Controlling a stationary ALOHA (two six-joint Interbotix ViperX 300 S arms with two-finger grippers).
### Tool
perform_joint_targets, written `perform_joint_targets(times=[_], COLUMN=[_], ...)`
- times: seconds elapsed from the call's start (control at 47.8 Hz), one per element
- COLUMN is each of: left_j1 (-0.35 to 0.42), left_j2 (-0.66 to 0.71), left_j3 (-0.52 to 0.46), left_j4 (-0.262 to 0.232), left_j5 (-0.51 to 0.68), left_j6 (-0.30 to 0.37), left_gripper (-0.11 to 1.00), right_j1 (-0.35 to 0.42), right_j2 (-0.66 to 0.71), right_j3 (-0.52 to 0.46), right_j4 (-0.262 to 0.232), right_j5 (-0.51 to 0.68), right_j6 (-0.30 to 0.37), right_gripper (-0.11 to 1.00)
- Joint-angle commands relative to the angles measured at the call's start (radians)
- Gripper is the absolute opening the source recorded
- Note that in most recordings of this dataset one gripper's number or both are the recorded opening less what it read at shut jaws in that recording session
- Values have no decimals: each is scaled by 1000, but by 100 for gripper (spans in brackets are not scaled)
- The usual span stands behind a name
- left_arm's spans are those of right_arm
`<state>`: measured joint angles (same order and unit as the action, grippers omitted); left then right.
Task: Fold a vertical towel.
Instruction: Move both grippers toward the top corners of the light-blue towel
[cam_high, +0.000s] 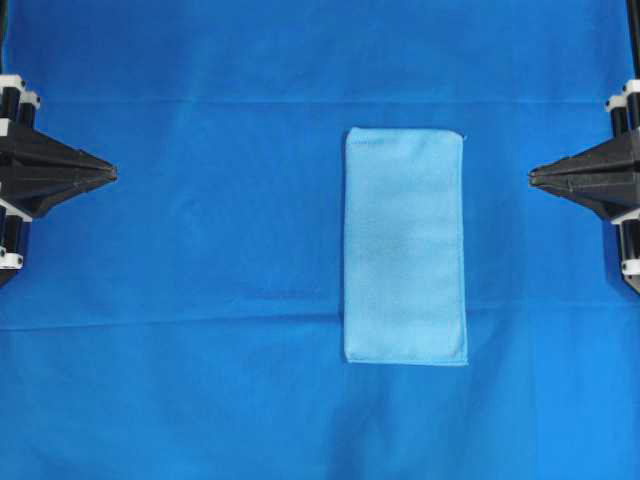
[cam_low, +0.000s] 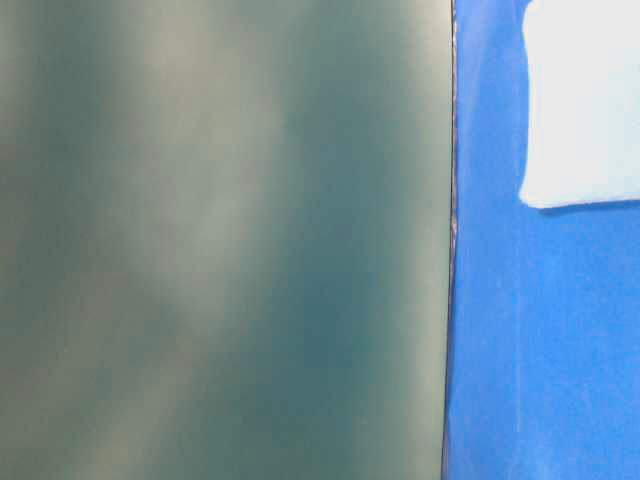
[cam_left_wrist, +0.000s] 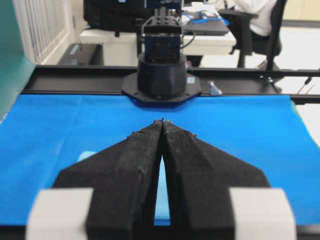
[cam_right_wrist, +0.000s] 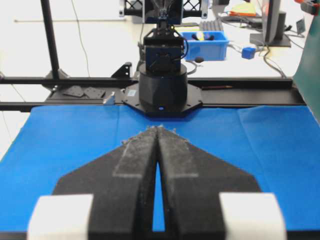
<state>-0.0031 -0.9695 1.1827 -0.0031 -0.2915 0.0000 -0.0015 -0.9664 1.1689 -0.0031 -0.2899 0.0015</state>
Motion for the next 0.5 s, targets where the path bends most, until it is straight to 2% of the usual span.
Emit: perform_joint_targets(times=[0.0,0.272,0.481], left_j1=[-3,6,74], left_j2=[35,249,459], left_j3=[-38,-133,-227], left_j4=[-31,-31,-31], left_j5=[2,-17,-43], left_j6=[-25,-32,-34], left_gripper=[0,0,0], right_j1=[-5,-41,-146], right_j2=[14,28,91], right_j3=[-17,-49,-38], right_j4=[5,9,8], right_j5=[0,173,236], right_j6=[6,48,75], right_gripper=[0,0,0])
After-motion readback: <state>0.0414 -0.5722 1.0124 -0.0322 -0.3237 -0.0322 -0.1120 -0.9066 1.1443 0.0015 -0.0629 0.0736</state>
